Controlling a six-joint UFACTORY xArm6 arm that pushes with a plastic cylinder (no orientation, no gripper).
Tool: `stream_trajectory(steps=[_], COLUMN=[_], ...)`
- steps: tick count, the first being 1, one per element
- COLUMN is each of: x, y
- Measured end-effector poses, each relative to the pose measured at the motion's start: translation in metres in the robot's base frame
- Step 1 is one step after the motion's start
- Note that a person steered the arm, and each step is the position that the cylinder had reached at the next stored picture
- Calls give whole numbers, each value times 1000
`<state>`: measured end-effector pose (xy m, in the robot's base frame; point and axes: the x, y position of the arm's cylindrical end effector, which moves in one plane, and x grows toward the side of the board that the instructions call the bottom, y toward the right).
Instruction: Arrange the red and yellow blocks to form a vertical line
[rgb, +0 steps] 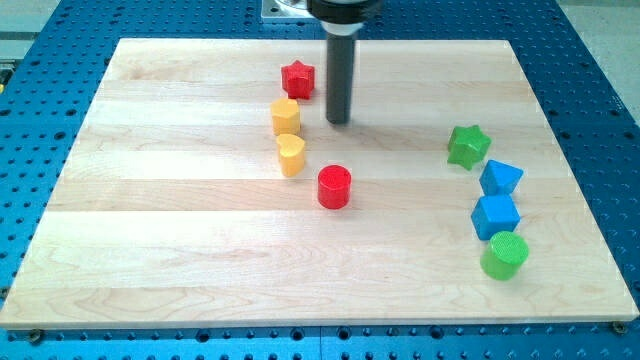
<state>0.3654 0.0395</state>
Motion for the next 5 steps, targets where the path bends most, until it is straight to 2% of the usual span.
stream_trajectory(steps=[1, 2, 3, 4, 5], x=[39, 63, 103, 120, 130], y=[9, 50, 54, 4, -20])
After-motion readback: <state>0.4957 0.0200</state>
